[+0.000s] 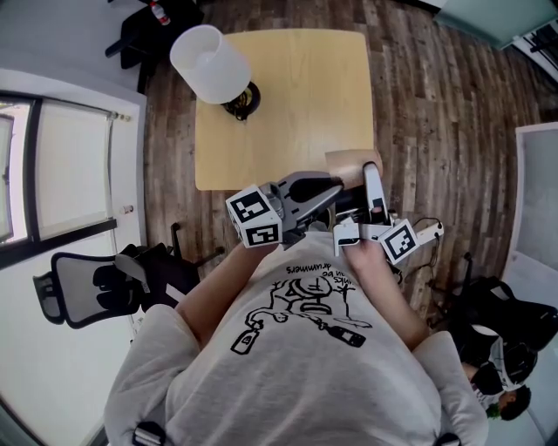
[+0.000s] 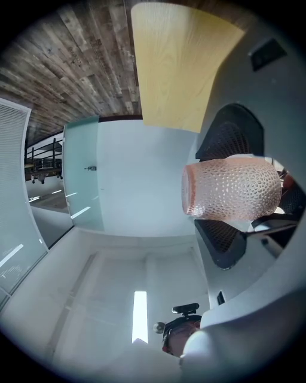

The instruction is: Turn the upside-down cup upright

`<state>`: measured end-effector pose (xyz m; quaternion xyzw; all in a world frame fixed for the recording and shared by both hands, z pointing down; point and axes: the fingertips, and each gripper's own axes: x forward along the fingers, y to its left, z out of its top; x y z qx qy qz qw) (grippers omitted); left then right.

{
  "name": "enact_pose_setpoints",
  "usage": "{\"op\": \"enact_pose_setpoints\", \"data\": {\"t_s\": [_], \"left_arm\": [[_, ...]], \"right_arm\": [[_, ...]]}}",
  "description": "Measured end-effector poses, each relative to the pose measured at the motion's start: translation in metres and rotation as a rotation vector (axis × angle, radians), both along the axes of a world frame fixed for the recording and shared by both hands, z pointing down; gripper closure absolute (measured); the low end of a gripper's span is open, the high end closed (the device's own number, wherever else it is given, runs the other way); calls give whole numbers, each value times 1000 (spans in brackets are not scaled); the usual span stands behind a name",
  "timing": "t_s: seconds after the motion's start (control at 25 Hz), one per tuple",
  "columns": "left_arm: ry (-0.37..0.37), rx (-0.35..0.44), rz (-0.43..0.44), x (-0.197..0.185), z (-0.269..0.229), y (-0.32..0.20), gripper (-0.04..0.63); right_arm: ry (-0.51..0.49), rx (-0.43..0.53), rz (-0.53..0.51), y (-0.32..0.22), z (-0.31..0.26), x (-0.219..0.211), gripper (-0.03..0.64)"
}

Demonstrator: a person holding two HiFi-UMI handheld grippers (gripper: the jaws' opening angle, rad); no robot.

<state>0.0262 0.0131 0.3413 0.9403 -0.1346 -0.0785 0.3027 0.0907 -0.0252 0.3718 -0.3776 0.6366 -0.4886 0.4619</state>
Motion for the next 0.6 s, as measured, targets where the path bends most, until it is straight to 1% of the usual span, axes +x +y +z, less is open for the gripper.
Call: {"op": "enact_pose_setpoints", "data": {"t_s": [0.08, 0.2, 0.32, 0.4, 0.48, 0.56, 0.6], "left_arm": [[24, -22, 9, 0, -1, 2, 569], [20, -20, 21, 1, 0, 6, 577], [6, -11, 18, -1, 1, 7, 577], [0, -7, 8, -6, 1, 5, 577], [-7, 0, -4, -14, 1, 4, 577], [-17, 8, -15, -20, 2, 3, 577], [-24, 11, -20, -23, 3, 3, 577]], "right_arm": [[5, 15, 2, 2, -2, 0, 295], [35, 29, -7, 5, -2, 0, 296], [134, 44, -48, 7, -2, -3, 295], [235, 49, -65, 8, -3, -2, 293], [372, 59, -75, 8, -7, 2, 293], [556, 87, -87, 9, -13, 5, 293], [677, 117, -99, 11, -17, 5, 293]]}}
